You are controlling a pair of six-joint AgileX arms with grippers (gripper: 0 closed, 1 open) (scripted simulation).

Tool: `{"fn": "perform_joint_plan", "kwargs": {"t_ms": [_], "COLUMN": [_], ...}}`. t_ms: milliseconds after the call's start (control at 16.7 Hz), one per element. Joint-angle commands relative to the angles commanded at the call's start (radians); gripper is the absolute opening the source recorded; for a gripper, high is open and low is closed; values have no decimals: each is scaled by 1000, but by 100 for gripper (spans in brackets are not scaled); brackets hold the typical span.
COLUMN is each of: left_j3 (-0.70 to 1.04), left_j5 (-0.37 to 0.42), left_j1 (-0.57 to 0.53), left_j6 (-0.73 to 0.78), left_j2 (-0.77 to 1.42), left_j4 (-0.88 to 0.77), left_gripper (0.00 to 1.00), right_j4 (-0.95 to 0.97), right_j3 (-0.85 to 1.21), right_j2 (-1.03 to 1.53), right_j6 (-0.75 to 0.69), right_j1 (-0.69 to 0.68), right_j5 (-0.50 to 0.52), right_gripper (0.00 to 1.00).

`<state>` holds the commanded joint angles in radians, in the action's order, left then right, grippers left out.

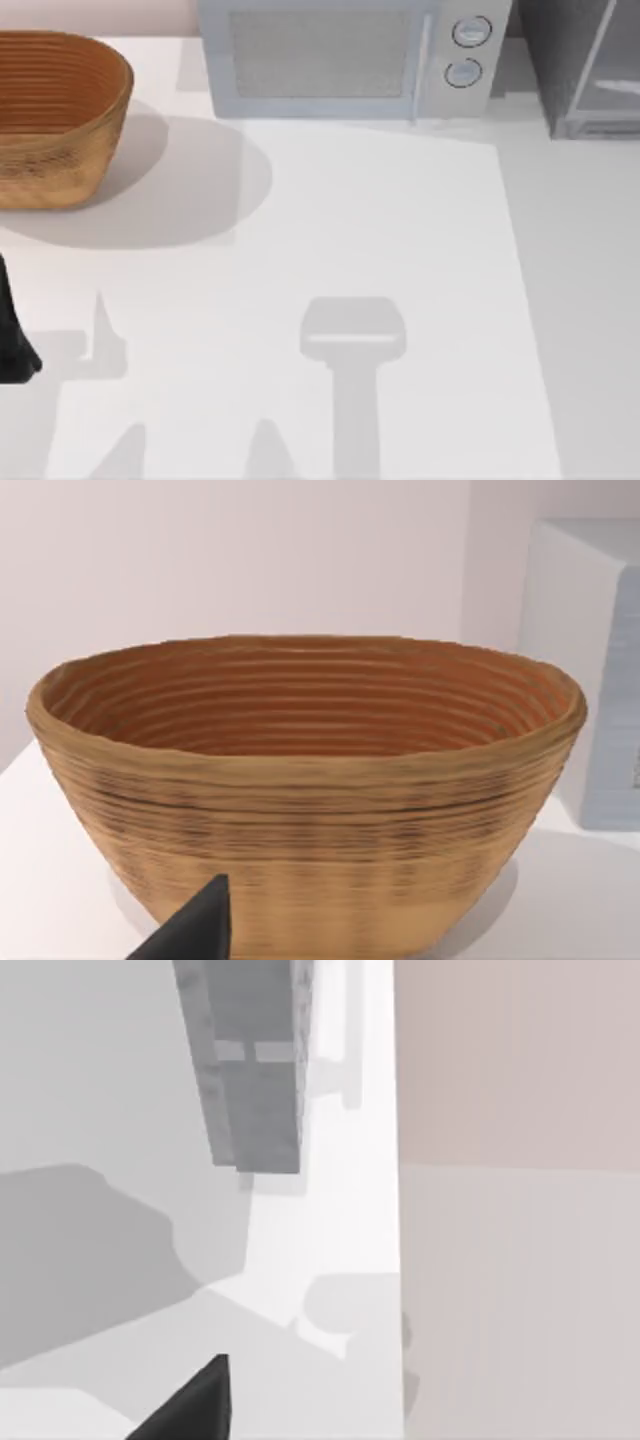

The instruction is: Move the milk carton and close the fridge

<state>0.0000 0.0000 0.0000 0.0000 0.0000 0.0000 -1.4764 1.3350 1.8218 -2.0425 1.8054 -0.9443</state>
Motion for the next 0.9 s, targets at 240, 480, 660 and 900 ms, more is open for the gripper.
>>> {"fn": "perform_joint_plan", "kwargs": {"t_ms": [240,480,660,900], "left_j3": [0,0,0,0], "left_j5": [0,0,0,0], "left_j1": [0,0,0,0], "left_j6": [0,0,0,0], "left_j2": [0,0,0,0], "left_j4": [0,0,0,0], "left_gripper": [100,100,100,100], "right_j4": [125,348,531,832], "right_j3": [-2,-6,-12,-14], "right_j2": [6,8,8,13], "right_j6": [147,390,626,1005], "right_j1": [-48,-236,-408,-651], "right_j5": [12,61,85,94], "right_gripper": [100,100,100,100]}}
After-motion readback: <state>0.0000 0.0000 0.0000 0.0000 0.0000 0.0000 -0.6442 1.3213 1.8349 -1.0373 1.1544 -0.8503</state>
